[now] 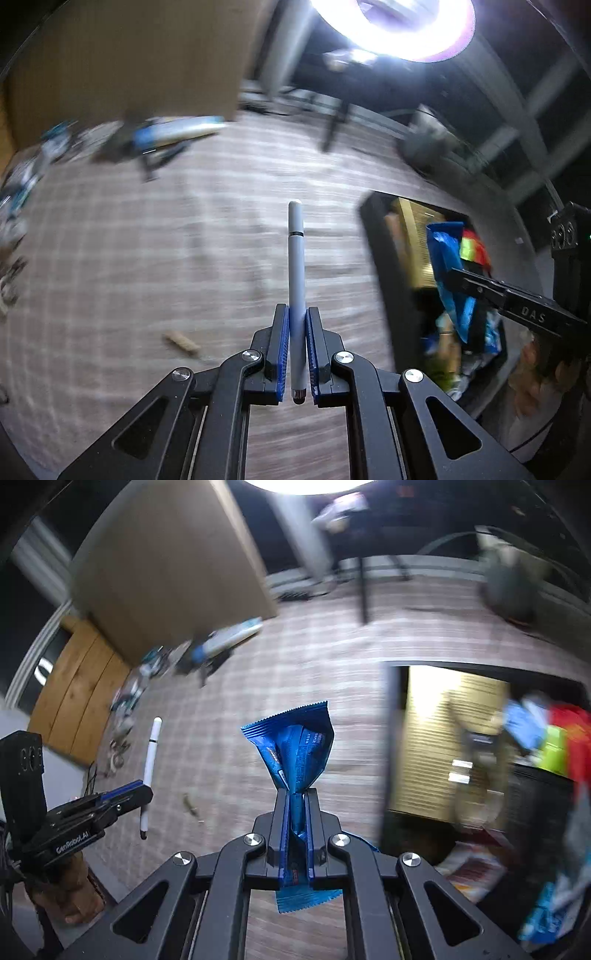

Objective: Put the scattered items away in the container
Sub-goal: 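Carry the white pen and blue wipes packet into the container and open both grippers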

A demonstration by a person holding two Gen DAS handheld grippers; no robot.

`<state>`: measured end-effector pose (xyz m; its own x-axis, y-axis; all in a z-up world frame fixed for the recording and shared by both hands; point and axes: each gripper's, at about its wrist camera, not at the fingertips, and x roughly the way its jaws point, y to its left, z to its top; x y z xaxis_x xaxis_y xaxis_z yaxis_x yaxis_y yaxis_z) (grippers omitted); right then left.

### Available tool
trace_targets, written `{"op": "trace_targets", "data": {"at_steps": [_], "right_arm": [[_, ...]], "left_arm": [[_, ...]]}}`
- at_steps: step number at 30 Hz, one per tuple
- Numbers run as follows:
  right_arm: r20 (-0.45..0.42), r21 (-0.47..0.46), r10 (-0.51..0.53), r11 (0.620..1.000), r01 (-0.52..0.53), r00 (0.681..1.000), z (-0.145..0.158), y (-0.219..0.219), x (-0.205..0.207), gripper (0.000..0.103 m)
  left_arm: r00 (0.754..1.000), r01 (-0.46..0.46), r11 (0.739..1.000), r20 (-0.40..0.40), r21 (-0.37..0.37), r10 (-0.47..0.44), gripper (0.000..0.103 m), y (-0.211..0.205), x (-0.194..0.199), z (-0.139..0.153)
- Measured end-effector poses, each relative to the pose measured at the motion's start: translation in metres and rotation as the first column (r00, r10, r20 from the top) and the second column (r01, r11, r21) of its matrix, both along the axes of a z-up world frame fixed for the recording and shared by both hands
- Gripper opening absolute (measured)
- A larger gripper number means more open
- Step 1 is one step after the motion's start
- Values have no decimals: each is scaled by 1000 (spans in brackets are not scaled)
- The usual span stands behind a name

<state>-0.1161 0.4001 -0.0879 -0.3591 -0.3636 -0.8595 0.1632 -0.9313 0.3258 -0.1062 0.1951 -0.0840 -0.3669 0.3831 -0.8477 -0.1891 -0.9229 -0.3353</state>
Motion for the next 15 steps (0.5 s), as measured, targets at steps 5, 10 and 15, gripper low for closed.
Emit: {"op": "trace_targets", "data": {"at_steps": [5, 10, 15], "right_arm": [[-15, 19, -110, 994, 110, 994, 5, 64, 10, 7], [-22, 27, -193, 981, 194, 981, 6, 118, 21, 7], [-18, 35, -261, 964, 262, 965, 3, 163, 27, 7]], "left_arm": [[992, 124, 992, -8, 15, -124, 10, 76, -5, 5], [973, 228, 973, -28, 18, -228, 10, 151, -7, 13], [959, 282, 959, -24, 25, -282, 10, 206, -17, 14]]}}
